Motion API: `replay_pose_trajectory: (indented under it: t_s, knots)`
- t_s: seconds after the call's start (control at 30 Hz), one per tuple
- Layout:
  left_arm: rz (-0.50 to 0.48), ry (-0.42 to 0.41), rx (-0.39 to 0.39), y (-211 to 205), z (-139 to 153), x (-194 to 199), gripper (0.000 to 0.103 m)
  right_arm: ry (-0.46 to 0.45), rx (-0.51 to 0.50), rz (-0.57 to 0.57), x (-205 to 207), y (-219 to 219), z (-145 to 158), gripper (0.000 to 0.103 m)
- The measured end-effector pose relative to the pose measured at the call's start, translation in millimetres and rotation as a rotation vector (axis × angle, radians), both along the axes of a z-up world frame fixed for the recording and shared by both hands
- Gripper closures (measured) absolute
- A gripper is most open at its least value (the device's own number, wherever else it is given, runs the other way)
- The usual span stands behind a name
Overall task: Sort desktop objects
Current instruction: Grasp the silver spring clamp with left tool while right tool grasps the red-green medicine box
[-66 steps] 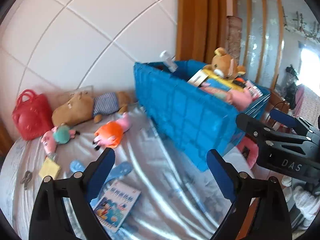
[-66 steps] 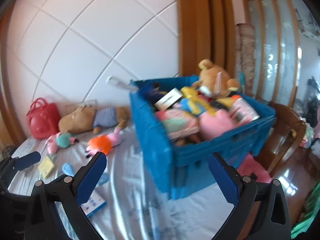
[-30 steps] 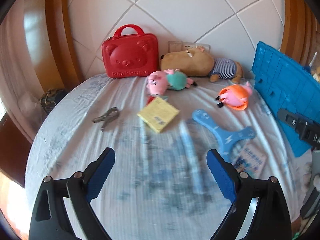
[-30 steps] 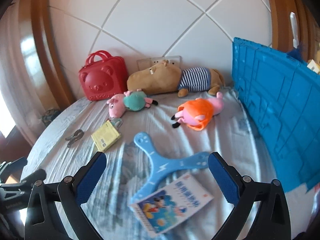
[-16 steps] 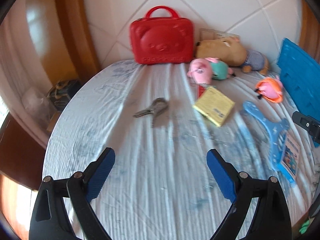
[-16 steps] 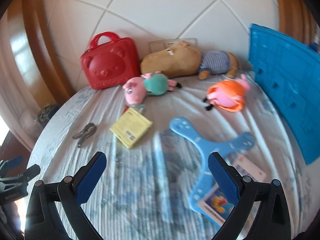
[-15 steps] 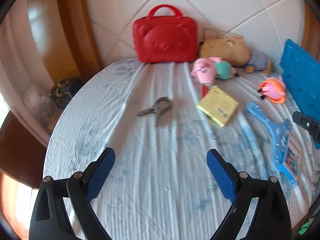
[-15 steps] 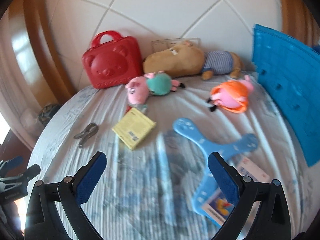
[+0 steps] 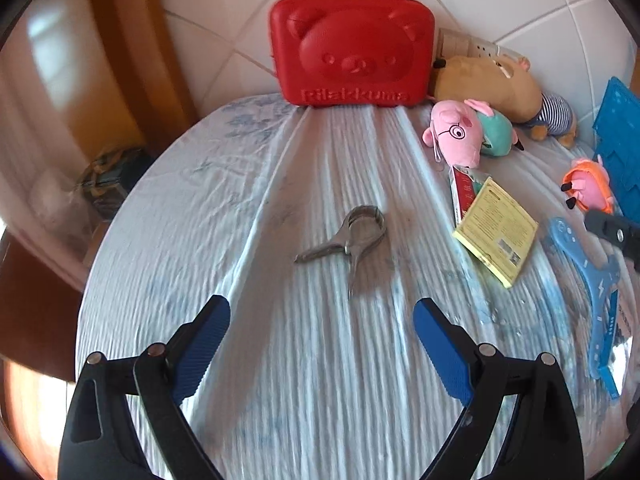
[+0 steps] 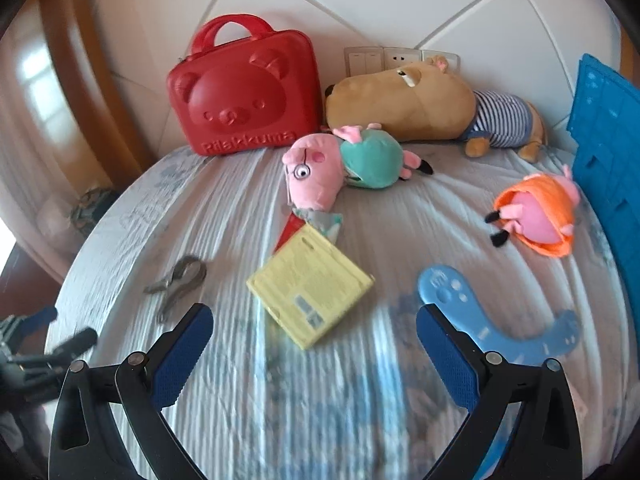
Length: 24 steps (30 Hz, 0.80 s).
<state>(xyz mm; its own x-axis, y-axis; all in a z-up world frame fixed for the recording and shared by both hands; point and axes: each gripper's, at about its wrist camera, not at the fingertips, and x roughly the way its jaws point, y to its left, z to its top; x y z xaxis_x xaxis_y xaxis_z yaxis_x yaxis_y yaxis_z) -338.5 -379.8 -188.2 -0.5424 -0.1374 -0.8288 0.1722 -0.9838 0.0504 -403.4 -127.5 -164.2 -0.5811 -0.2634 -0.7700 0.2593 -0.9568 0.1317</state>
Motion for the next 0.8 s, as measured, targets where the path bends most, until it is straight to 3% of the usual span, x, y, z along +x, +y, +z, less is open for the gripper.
replay_pose_trajectory:
  t_s: [0.17, 0.37, 0.6, 0.8]
  knots:
    - [-0.03, -0.042, 0.015, -15.0, -27.6, -49.4, 0.009, -0.017, 0.033, -0.022, -55.8, -25.6, -12.6, 0.0]
    - [-0.058, -0.117, 0.018, -20.2, -70.0, -95.0, 0.009, -0.081, 0.098, -0.032, -123.7, -60.8, -51.1, 0.0]
    - [-0.072, -0.158, 0.036, -20.0, -99.4, -118.7, 0.009, -0.157, 0.159, -0.021, -156.9, -80.3, -98.1, 0.0]
    - [-0.067, -0.162, 0.076, -22.5, -109.4, -123.4, 0.012, -0.204, 0.171, -0.019, -170.2, -80.7, -119.5, 0.002]
